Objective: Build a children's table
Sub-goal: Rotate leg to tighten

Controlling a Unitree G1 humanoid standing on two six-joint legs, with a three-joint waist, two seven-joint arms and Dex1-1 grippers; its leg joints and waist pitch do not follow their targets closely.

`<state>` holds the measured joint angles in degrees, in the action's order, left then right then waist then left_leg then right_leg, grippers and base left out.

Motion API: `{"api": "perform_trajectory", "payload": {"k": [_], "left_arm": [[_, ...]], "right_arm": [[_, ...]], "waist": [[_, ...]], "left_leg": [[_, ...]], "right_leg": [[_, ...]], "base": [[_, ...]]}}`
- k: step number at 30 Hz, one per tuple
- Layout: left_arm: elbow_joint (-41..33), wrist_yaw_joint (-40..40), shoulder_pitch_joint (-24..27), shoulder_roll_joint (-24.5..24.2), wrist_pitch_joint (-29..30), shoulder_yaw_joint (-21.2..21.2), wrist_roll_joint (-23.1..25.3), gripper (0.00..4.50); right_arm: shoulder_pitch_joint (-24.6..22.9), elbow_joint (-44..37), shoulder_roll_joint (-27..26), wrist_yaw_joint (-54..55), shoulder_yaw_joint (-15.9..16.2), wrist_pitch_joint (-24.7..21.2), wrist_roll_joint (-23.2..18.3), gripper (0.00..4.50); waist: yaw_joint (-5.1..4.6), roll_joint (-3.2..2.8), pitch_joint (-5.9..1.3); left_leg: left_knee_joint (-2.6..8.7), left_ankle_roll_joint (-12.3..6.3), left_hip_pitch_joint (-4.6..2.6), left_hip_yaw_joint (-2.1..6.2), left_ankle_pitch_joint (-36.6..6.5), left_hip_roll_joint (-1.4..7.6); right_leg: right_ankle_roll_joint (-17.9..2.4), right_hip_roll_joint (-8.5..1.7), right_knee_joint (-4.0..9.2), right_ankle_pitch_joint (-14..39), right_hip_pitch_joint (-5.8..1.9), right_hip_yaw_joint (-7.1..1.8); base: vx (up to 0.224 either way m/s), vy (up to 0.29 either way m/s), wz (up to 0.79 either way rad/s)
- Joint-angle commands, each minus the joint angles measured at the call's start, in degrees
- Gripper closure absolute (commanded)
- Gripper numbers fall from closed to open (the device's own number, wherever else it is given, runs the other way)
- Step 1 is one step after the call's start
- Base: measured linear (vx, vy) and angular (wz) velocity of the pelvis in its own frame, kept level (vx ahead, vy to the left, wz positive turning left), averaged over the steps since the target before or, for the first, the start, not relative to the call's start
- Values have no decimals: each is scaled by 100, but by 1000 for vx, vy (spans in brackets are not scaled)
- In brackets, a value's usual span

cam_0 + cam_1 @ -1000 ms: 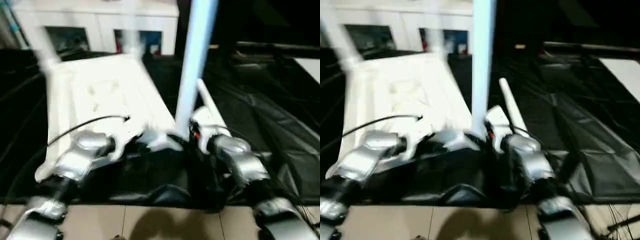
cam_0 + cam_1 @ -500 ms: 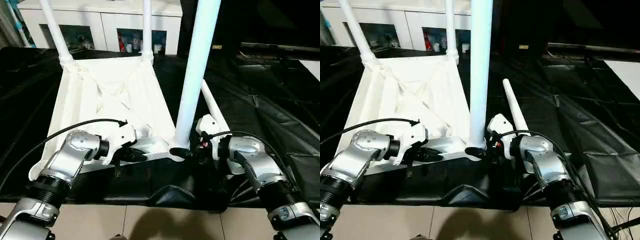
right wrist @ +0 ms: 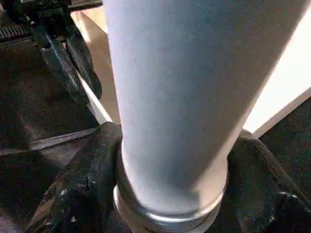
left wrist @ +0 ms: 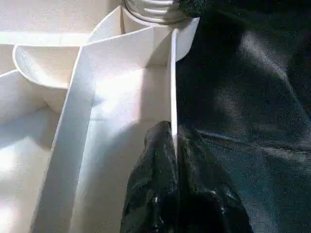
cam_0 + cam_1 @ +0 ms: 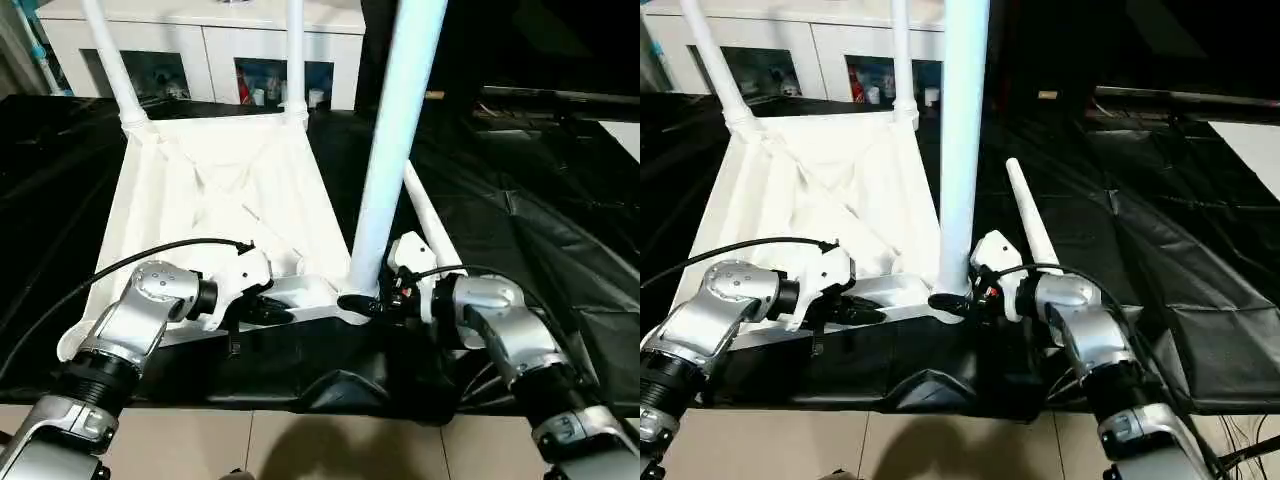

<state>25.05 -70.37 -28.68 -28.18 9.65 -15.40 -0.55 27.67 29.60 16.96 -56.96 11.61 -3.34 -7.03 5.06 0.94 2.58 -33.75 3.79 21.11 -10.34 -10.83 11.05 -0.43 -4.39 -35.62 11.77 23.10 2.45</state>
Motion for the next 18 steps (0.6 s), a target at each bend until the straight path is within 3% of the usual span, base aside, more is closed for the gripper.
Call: {"api": "perform_trajectory", "payload": {"k": [1, 2, 6, 12, 16, 18], "left_arm": [[40, -47, -12, 140, -25, -11, -184, 450], [146, 186, -98, 237, 66, -27, -70, 450], [342, 667, -274, 464, 258, 72, 10, 450], [1066, 2415, -864, 1332, 812, 347, 257, 450], [1439, 3142, -1144, 1740, 1083, 476, 294, 450], [1563, 3357, -1265, 1882, 1155, 470, 326, 450]], "right_arm": [[-61, 102, -32, 128, 15, 15, 95, 179], [-35, 256, -154, 483, -93, -8, 129, 180], [75, 468, -442, 1212, -300, -182, 149, 181], [533, 1269, -1385, 3714, -924, -722, 137, 181], [867, 1817, -1734, 4763, -1241, -839, 23, 181], [1058, 2083, -1870, 5115, -1274, -794, 90, 181]], "waist": [[-10, -34, -352], [-10, -55, -341], [-30, -34, -324], [-57, -24, -302], [-37, -63, -296], [-36, -45, -308]], "left_leg": [[362, -276, -74, 32, -655, 192], [368, -237, -73, 36, -734, 191], [399, -31, -90, 43, -1018, 187], [425, 216, -120, 54, -1279, 168], [438, 267, -118, 66, -1269, 150], [428, 229, -104, 60, -1213, 144]], "right_leg": [[-1534, -325, 303, -193, -316, -212], [-1517, -329, 317, -73, -309, -214], [-1416, -344, 372, 478, -303, -232], [-1098, -353, 473, 1455, -238, -249], [-1019, -333, 472, 1349, -216, -244], [-1029, -324, 456, 1090, -228, -242]], "base": [[0, 0, 0], [0, 0, 0], [0, 0, 0], [0, 0, 0], [0, 0, 0], [0, 0, 0]]}}
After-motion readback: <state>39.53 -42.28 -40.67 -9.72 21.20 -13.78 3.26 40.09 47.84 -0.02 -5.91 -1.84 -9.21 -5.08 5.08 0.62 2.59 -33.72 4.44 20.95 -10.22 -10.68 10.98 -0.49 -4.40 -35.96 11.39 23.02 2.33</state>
